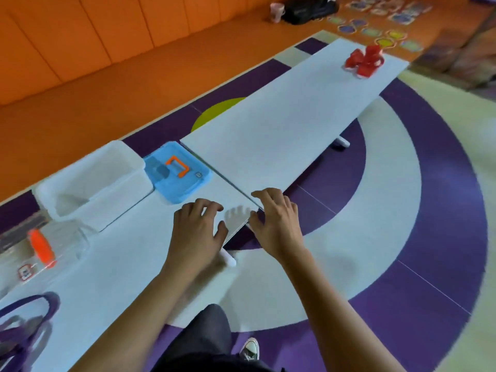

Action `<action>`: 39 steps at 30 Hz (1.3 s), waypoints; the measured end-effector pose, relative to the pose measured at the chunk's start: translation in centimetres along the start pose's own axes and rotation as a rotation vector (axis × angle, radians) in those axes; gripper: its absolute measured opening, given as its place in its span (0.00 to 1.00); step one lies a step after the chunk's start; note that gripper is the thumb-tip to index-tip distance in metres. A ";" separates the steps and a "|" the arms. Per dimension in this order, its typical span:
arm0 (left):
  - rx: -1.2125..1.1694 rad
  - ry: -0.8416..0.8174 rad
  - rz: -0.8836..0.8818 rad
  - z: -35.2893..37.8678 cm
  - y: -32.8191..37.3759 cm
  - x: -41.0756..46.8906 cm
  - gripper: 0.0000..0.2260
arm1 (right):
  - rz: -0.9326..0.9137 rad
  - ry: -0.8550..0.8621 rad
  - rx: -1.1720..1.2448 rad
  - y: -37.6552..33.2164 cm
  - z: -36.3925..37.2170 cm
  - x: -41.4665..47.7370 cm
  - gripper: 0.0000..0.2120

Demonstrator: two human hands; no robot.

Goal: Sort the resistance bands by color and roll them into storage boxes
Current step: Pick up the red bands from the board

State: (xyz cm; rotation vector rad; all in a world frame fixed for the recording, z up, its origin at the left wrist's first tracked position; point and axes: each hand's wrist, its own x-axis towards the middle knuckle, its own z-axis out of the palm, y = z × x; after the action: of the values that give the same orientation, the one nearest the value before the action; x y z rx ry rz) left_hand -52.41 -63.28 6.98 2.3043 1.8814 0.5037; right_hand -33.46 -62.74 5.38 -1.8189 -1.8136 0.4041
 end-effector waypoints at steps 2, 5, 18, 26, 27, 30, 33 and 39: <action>0.003 -0.012 0.051 1.3 2.2 2.8 0.12 | 0.062 0.033 -0.010 2.8 -1.5 1.7 0.19; -0.021 -0.063 0.118 3.5 5.7 7.7 0.15 | 0.150 0.076 -0.021 7.0 -3.4 4.6 0.19; -0.095 -0.150 0.347 13.5 19.6 30.9 0.13 | 0.361 0.102 -0.121 22.9 -11.8 21.5 0.18; -0.078 -0.195 0.450 19.4 28.9 42.8 0.13 | 0.461 0.113 -0.123 34.5 -16.9 30.1 0.18; -0.074 -0.199 0.444 20.4 30.3 44.5 0.13 | 0.455 0.114 -0.130 36.3 -17.7 31.6 0.18; -0.058 -0.200 0.421 23.0 34.9 49.7 0.13 | 0.431 0.099 -0.163 42.0 -20.3 36.2 0.19; -0.045 -0.224 0.393 25.0 39.5 54.1 0.13 | 0.411 0.069 -0.162 46.9 -22.9 40.1 0.20; -0.060 -0.234 0.358 27.9 48.0 62.7 0.14 | 0.389 -0.028 -0.110 56.0 -27.4 49.1 0.21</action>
State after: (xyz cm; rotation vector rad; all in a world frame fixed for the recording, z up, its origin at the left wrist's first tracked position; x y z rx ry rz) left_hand 12.05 -9.84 6.47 2.5414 1.3402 0.3019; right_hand 30.73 -16.09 3.92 -2.2596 -1.5207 0.4816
